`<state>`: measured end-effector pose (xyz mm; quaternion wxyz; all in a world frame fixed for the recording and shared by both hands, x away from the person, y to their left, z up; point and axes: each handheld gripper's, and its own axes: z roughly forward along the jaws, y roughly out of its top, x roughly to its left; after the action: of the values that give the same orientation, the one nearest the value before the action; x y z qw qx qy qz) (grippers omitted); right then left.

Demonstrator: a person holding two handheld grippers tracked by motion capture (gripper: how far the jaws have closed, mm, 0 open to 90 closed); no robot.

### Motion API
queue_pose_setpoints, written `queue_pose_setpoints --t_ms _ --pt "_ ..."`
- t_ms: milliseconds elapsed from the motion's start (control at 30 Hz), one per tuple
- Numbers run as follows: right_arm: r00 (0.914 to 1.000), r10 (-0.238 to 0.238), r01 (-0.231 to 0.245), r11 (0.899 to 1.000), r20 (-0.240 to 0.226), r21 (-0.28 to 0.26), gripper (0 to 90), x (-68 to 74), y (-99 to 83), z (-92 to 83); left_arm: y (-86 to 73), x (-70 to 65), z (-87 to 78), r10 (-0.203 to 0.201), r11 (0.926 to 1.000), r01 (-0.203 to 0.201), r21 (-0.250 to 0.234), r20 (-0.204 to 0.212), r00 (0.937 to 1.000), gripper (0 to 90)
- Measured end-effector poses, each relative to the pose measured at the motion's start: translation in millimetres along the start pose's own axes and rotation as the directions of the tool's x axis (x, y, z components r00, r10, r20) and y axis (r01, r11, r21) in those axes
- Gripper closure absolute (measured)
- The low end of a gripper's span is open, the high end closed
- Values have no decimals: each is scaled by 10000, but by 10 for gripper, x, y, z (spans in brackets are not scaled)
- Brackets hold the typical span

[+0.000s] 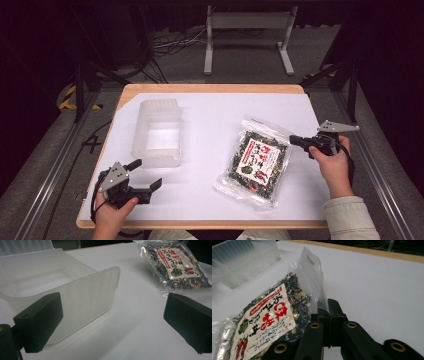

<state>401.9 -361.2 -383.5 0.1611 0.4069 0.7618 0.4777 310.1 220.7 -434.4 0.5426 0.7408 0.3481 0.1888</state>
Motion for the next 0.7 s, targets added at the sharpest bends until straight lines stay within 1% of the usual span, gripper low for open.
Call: queue_pose_setpoints --t_ms 33,67,133,167,200,267,300,367,433,500,533,600,633,667,700 --pt "10000 -67 67 9999 -30 -93 900 22 32 -30 0 0 0 0 10000 0 0 0 10000 30" --pt "9998 -172 170 9997 -72 -197 900 43 66 -60 2 14 9 -98 10000 98 -12 20 9999 30" --pt "9993 -353 348 9986 -109 -391 900 88 130 -118 6 21 13 -74 10000 74 -34 5 10000 30" --pt "9993 -353 348 9986 -109 -391 900 88 130 -118 9 28 14 -4 10000 4 -81 -52 10000 30" --pt "9988 -483 477 9974 -102 -532 900 122 177 -162 10 28 12 103 9999 -103 -73 -65 9999 30" --pt "9975 -694 682 9949 -135 -743 900 182 260 -247 8 22 11 546 9985 -544 92 -279 9981 34" --pt "9958 -896 877 9921 -175 -898 900 231 322 -318 2 14 12 676 9976 -669 198 -374 9970 40" --pt "9957 -906 882 9913 -207 -972 900 255 343 -342 1 15 11 663 9976 -655 200 -379 9971 40" --pt "9937 -1084 1047 9882 -271 -1115 900 299 389 -397 2 19 3 607 9980 -600 172 -388 9974 41" --pt "9920 -1218 1167 9849 -325 -1280 900 349 430 -453 1 26 -5 664 9977 -657 175 -450 9968 41" --pt "9907 -1312 1253 9826 -350 -1372 900 375 451 -483 0 24 -7 605 9981 -599 158 -468 9971 42" --pt "9878 -1505 1427 9780 -410 -1523 900 420 486 -531 8 19 -26 610 9980 -602 169 -492 9969 45" --pt "9863 -1585 1496 9757 -448 -1600 900 444 505 -554 14 9 -31 609 9981 -605 96 -512 9968 45" --pt "9842 -1687 1575 9732 -546 -1675 900 474 529 -583 22 7 -41 747 9972 -740 140 -584 9955 48" --pt "9824 -1776 1653 9707 -575 -1743 900 498 547 -604 24 -4 -44 746 9972 -740 112 -646 9951 50"
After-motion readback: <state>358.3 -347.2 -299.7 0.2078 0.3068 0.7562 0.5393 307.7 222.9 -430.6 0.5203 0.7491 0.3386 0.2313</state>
